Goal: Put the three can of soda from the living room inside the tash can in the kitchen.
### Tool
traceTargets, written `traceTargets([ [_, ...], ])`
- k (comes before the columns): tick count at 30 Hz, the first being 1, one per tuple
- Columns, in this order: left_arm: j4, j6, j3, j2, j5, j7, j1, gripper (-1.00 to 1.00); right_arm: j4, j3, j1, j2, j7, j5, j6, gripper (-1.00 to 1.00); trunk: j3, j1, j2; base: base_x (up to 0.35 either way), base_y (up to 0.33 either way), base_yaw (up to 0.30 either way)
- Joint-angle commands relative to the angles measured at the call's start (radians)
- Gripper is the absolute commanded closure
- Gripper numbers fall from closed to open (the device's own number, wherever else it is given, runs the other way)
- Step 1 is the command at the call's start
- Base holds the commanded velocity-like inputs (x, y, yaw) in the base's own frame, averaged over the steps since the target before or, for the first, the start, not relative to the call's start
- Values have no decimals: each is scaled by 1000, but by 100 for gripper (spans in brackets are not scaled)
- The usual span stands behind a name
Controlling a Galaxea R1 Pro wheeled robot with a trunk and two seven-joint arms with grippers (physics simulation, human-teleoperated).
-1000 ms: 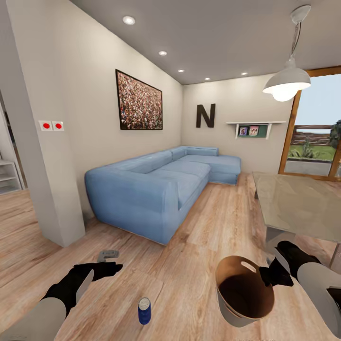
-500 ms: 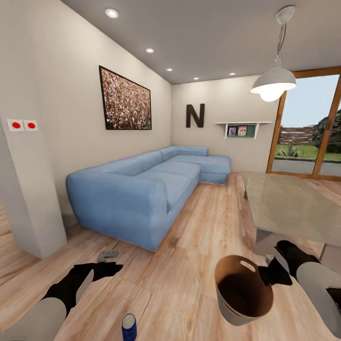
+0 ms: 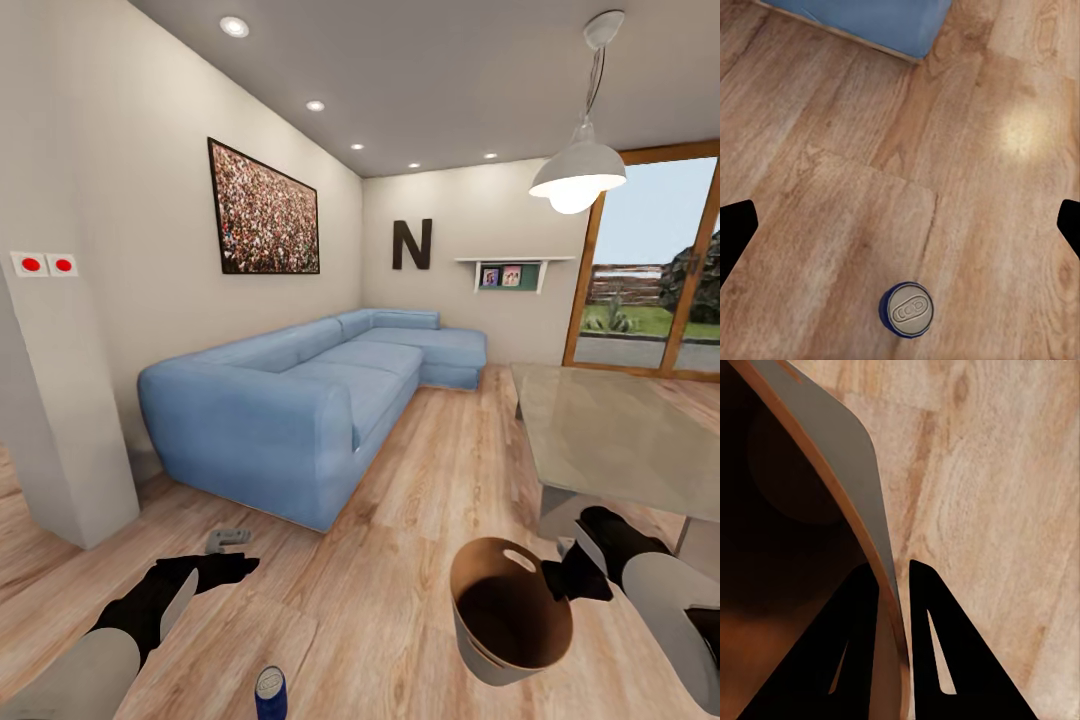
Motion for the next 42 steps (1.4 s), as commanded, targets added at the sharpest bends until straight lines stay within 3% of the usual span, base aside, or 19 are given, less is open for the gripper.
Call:
traceTargets([
  [1, 0, 0, 0, 0, 0, 0, 0, -100, -2, -10, -1, 1, 9, -23, 4, 100, 0, 0, 0, 0, 0, 0],
  [8, -1, 0, 0, 0, 1, 7, 0, -100, -22, -10, -2, 10, 13, -24, 32, 100, 0, 0, 0, 0, 0, 0],
  [12, -1, 0, 0, 0, 1, 9, 0, -100, -61, -11, -10, 16, 14, -24, 106, 100, 0, 0, 0, 0, 0, 0],
  [22, 0, -1, 0, -1, 1, 22, 0, -100, -118, -6, -57, 16, 14, -23, 106, 100, 0, 0, 0, 0, 0, 0],
  [30, 0, -3, 1, -2, 2, 24, 4, -100, -109, 35, -119, 10, 14, -23, 106, 100, -2, 0, 0, 0, 0, 0],
  [42, 0, -11, 1, -2, 1, 24, 5, -100, -85, 45, -182, 15, 14, -21, 106, 100, -18, 0, 0, 0, 0, 0],
])
